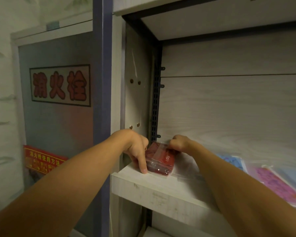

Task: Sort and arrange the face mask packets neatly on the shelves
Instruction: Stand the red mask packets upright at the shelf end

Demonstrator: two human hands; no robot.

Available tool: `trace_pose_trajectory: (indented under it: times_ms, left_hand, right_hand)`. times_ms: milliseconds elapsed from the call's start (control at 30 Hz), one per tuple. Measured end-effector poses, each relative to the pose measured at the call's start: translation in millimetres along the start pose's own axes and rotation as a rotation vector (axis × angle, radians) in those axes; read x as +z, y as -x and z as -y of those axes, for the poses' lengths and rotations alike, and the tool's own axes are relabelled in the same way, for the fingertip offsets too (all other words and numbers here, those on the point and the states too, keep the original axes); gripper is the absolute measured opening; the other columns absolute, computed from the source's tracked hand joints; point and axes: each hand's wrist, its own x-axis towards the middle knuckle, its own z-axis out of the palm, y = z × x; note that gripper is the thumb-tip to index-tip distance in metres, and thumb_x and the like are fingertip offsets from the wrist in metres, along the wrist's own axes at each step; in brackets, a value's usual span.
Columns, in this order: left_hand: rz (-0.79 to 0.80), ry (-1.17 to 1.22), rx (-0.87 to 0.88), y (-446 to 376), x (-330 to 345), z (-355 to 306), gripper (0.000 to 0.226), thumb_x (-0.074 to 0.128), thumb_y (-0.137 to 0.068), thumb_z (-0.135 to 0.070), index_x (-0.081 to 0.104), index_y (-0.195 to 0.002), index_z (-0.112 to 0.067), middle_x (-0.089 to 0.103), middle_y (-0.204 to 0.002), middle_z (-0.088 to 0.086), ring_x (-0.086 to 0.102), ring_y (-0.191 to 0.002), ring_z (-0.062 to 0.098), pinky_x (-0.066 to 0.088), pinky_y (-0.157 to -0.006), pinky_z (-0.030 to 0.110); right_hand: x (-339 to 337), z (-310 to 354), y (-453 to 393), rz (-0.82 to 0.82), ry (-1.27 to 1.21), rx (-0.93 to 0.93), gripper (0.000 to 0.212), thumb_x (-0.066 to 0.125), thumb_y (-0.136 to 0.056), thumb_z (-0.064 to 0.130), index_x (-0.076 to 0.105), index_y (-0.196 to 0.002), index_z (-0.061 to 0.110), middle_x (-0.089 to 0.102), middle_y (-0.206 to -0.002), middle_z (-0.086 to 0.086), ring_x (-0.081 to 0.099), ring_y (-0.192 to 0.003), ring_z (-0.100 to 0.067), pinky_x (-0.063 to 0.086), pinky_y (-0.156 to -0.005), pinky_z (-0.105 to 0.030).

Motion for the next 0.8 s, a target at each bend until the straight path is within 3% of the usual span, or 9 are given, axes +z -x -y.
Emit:
trace_pose_trajectory:
  times_ms: [200,467,567,667,733,800]
  left_hand:
    - [-0.009,0.016,-0.005,0.2,0.4,-1.5,0.035,0.082,-0.079,0.0,0.062,-0.105,-0.01,0.07,-0.1,0.004,0.07,-0.082,0.013,0.057,-0.063,0.016]
    - [-0.04,0.019,-0.005,2.5,3.0,-2.8,0.035,0.086,-0.077,-0.007,0.063,-0.104,-0.01,0.071,-0.095,0.002,0.07,-0.082,0.013,0.055,-0.059,0.015]
    - [-0.025,0.051,-0.028,3.5,4.8,-2.7,0.04,0.087,-0.075,-0.006,0.066,-0.11,-0.004,0.075,-0.101,0.007,0.074,-0.095,0.02,0.06,-0.073,0.021]
    - [0.014,0.091,-0.05,7.6,4.2,-3.9,0.039,0.086,-0.076,-0.006,0.067,-0.11,-0.002,0.074,-0.106,0.01,0.073,-0.094,0.019,0.059,-0.083,0.025]
    - [0.022,0.084,-0.069,12.7,1.0,-4.6,0.051,0.085,-0.078,-0.006,0.061,-0.123,0.002,0.07,-0.116,0.011,0.07,-0.094,0.018,0.058,-0.085,0.026]
    - [-0.004,0.069,-0.09,16.9,-5.4,-4.9,0.066,0.081,-0.082,-0.004,0.048,-0.138,0.006,0.061,-0.133,0.016,0.068,-0.098,0.02,0.057,-0.089,0.028]
  right_hand:
    - [-5.5,-7.5,3.9,0.003,-0.016,-0.031,0.029,0.062,-0.091,0.03,0.066,-0.112,0.01,0.068,-0.112,-0.01,0.063,-0.105,-0.027,0.051,-0.099,-0.043]
    - [-6.7,-11.0,6.6,-0.012,-0.009,-0.045,0.033,0.067,-0.09,0.033,0.068,-0.114,0.011,0.067,-0.115,-0.01,0.062,-0.106,-0.027,0.051,-0.097,-0.04]
    - [-7.4,-10.6,9.8,-0.023,-0.02,-0.035,0.034,0.067,-0.09,0.033,0.069,-0.115,0.009,0.068,-0.116,-0.011,0.063,-0.107,-0.028,0.051,-0.098,-0.041]
    - [-10.9,-6.8,13.1,-0.074,-0.083,0.003,0.032,0.065,-0.091,0.028,0.069,-0.112,0.004,0.068,-0.115,-0.013,0.062,-0.104,-0.028,0.052,-0.088,-0.037]
    - [-16.9,-1.4,19.2,-0.123,-0.13,0.017,0.035,0.066,-0.092,0.027,0.067,-0.115,0.001,0.065,-0.12,-0.015,0.06,-0.105,-0.03,0.048,-0.083,-0.034]
    - [-25.7,3.6,26.9,-0.164,-0.16,0.042,0.042,0.069,-0.092,0.027,0.062,-0.124,0.0,0.062,-0.125,-0.017,0.059,-0.112,-0.032,0.052,-0.089,-0.038]
